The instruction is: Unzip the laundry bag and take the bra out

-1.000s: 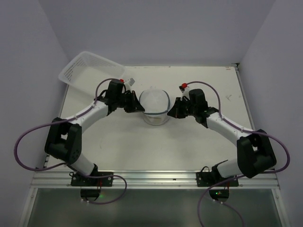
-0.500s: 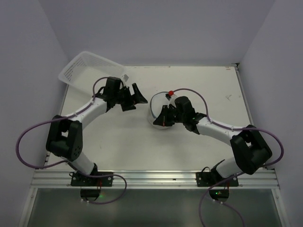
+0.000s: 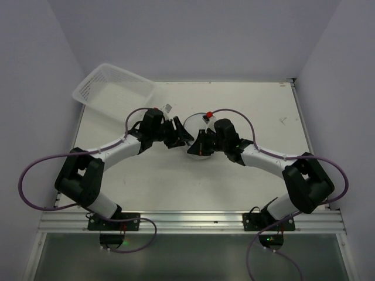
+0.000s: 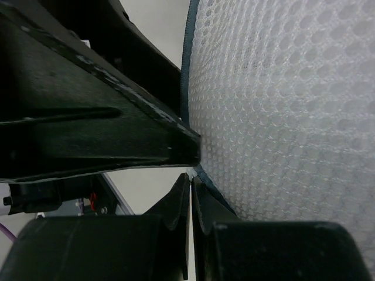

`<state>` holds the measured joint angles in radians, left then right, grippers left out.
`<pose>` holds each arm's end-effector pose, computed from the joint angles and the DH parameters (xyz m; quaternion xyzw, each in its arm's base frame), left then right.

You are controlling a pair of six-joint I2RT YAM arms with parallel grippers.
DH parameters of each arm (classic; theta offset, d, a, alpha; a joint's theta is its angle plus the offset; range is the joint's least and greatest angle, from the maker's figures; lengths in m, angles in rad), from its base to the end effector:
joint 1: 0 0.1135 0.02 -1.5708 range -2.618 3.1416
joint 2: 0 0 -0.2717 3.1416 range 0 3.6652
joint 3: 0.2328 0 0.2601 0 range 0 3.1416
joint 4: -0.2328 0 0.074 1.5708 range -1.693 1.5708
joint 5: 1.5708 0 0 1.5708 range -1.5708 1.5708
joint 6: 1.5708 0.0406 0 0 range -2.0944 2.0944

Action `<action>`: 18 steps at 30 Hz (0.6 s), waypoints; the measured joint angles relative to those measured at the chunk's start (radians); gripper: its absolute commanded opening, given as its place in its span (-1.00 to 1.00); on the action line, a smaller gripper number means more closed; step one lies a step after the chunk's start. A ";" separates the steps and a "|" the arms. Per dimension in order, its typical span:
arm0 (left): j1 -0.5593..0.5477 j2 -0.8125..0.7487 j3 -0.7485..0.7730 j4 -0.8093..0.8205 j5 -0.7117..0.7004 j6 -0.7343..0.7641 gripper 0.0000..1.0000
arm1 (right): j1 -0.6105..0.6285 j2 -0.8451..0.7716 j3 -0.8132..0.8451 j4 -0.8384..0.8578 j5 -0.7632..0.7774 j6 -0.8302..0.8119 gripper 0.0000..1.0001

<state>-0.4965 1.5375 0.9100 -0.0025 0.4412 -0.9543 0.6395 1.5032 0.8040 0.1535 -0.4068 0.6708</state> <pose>0.2911 -0.1775 0.2198 -0.1008 0.8696 -0.4394 0.2015 0.2545 0.2093 0.2099 -0.0857 0.8550 0.4322 0.2736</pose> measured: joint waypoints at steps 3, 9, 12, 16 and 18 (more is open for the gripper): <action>-0.010 0.030 -0.005 0.009 -0.013 -0.014 -0.52 | 0.000 -0.001 0.000 -0.002 0.000 -0.003 -1.00; -0.006 0.033 -0.013 0.016 -0.025 -0.010 -1.00 | -0.006 -0.045 -0.006 -0.048 0.044 -0.050 -1.00; 0.010 0.028 -0.013 0.011 -0.019 0.005 -1.00 | -0.057 -0.111 -0.037 -0.083 0.057 -0.085 -1.00; 0.063 -0.002 -0.016 -0.019 -0.012 0.040 -1.00 | -0.225 -0.179 -0.094 -0.128 0.050 -0.129 -1.00; 0.087 -0.021 -0.022 -0.029 0.010 0.061 -1.00 | -0.288 -0.183 -0.098 -0.151 0.041 -0.155 -1.00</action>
<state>-0.4099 1.5169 0.8883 -0.0319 0.4507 -0.8932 0.3519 1.3197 0.7063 0.0029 -0.3656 0.5156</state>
